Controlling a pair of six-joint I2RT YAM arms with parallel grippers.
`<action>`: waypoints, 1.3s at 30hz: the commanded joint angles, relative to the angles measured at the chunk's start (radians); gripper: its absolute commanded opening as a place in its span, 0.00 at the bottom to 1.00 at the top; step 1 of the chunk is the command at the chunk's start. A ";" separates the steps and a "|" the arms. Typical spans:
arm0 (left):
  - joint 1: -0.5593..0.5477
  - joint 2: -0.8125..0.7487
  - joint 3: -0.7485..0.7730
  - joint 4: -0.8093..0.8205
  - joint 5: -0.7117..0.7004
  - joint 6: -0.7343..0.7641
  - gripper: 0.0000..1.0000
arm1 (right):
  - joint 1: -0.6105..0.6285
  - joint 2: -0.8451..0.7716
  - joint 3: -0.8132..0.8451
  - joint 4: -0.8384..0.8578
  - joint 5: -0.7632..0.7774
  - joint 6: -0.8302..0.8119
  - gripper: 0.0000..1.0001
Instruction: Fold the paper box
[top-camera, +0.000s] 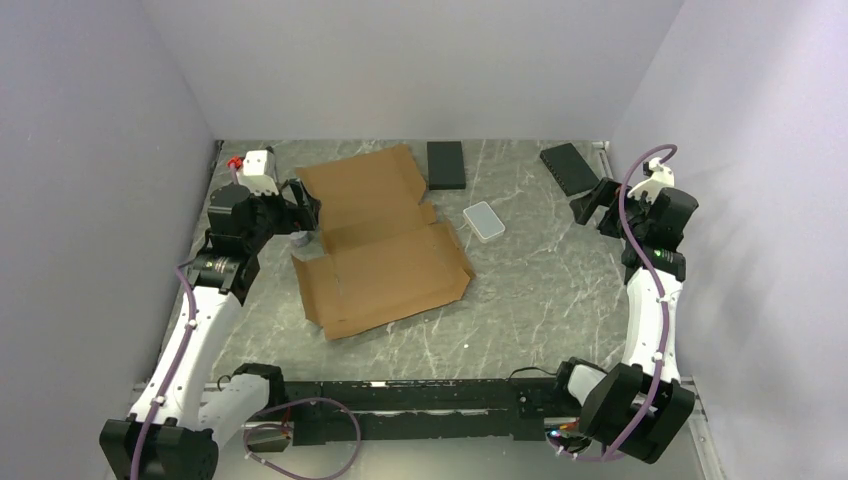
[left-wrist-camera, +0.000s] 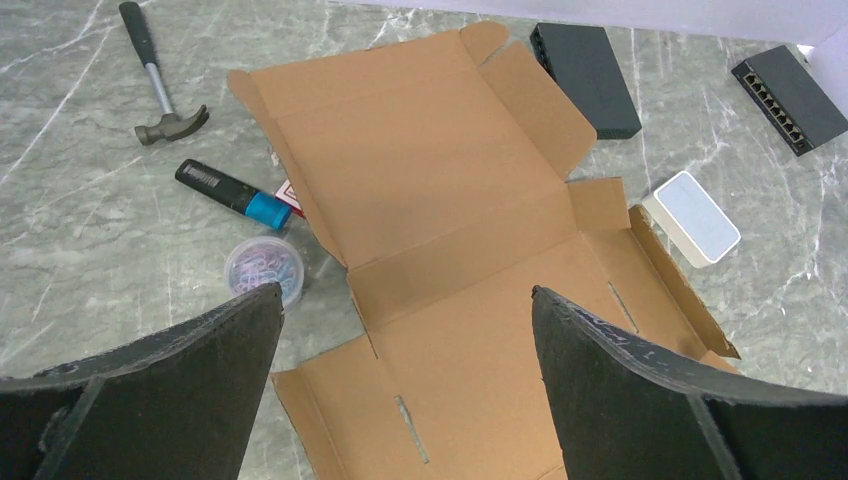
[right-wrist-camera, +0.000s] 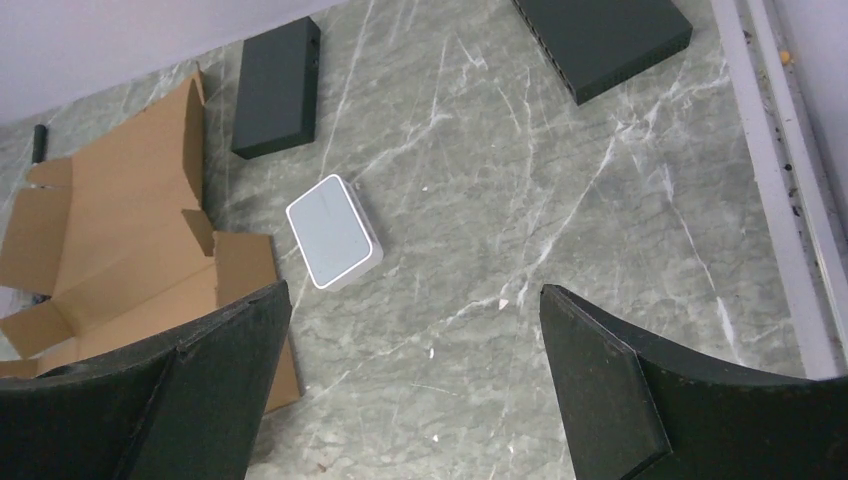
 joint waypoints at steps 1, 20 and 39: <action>-0.004 0.003 -0.002 0.013 0.006 0.032 0.99 | -0.006 -0.024 0.022 0.033 -0.035 0.046 1.00; -0.003 0.025 0.010 0.010 0.121 0.027 0.99 | -0.005 -0.015 -0.038 0.054 -0.288 -0.106 1.00; -0.001 0.154 0.046 0.008 0.513 -0.099 0.99 | 0.003 -0.047 -0.102 0.019 -0.572 -0.349 1.00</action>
